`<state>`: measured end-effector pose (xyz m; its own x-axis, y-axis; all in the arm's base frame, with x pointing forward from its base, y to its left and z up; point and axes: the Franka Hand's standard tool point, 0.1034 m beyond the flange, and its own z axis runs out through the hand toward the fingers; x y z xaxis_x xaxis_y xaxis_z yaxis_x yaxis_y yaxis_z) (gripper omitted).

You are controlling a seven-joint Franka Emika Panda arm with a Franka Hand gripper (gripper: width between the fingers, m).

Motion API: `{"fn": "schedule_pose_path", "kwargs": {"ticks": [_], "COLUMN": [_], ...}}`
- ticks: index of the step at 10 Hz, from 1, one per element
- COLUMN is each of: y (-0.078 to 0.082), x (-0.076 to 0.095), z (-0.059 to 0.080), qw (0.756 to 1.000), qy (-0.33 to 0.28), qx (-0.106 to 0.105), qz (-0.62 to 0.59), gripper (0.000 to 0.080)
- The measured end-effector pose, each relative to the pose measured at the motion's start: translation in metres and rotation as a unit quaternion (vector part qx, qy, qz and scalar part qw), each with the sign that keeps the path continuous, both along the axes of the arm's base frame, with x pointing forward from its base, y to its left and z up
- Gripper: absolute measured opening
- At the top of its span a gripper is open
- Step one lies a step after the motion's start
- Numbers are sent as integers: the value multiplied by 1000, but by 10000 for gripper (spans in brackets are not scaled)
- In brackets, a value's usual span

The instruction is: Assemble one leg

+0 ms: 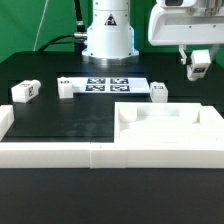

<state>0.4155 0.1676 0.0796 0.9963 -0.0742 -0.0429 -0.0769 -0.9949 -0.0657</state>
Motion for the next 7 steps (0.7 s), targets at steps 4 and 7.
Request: {"fn": "schedule_pose_path", "kwargs": {"ticks": [4,7], "y": [15,15], "x": [9,17], "z": [7,11], "qw": [987,982], "qy": [-149,-165], "qx": [25,19], "qz": [59,89], "gripper": [290,290]}}
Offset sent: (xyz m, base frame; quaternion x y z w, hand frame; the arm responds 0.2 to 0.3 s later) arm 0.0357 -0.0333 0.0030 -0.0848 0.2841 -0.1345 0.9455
